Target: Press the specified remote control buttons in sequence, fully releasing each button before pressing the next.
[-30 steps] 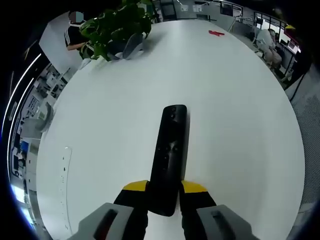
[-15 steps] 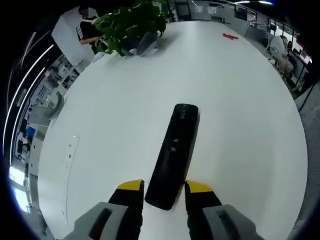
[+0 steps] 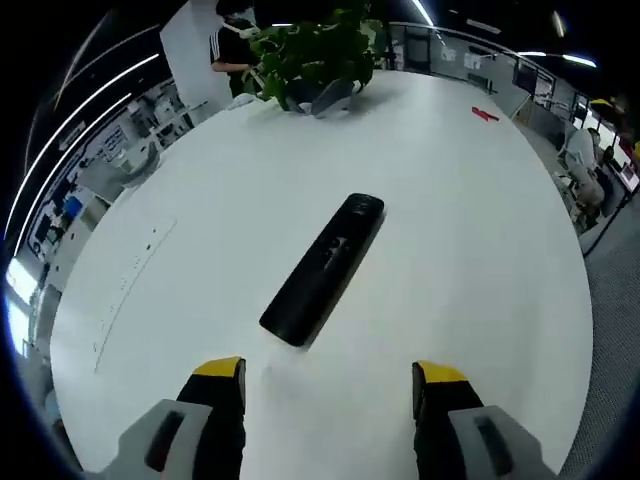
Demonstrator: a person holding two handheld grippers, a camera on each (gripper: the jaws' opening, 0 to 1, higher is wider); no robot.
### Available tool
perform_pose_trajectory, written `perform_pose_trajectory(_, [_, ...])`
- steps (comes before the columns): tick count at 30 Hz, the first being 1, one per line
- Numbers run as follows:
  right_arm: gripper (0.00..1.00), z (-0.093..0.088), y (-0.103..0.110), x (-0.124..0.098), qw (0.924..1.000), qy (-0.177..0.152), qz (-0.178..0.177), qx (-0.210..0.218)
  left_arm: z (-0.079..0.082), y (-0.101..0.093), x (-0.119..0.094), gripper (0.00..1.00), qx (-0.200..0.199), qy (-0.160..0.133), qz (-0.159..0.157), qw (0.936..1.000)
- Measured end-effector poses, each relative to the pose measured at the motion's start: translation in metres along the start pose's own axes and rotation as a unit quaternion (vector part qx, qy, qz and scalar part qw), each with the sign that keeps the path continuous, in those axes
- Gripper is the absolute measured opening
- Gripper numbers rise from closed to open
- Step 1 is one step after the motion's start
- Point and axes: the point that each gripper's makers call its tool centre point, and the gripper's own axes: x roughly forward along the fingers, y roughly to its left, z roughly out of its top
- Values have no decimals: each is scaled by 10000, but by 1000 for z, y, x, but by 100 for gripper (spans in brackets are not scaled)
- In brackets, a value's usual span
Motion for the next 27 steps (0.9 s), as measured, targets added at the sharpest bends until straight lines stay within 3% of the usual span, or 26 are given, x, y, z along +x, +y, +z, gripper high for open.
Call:
perform_pose_trajectory(7, [64, 4, 6, 0, 9999, -85, 127, 4, -3, -11, -39, 79, -624, -636, 210, 9958])
perform_pose_trajectory(13, [69, 7, 9, -1, 9996, -169, 211, 39, -4, -26, -68, 84, -781, -974, 248, 9919])
perform_pose_trajectory(18, [75, 8, 10, 0, 9994, -209, 265, 110, 5, -44, -99, 87, -1077, -1472, 277, 9828])
perform_pose_trajectory(27, [81, 14, 14, -3, 9986, -363, 365, 117, 9, -75, -147, 88, -1213, -1879, 443, 9737])
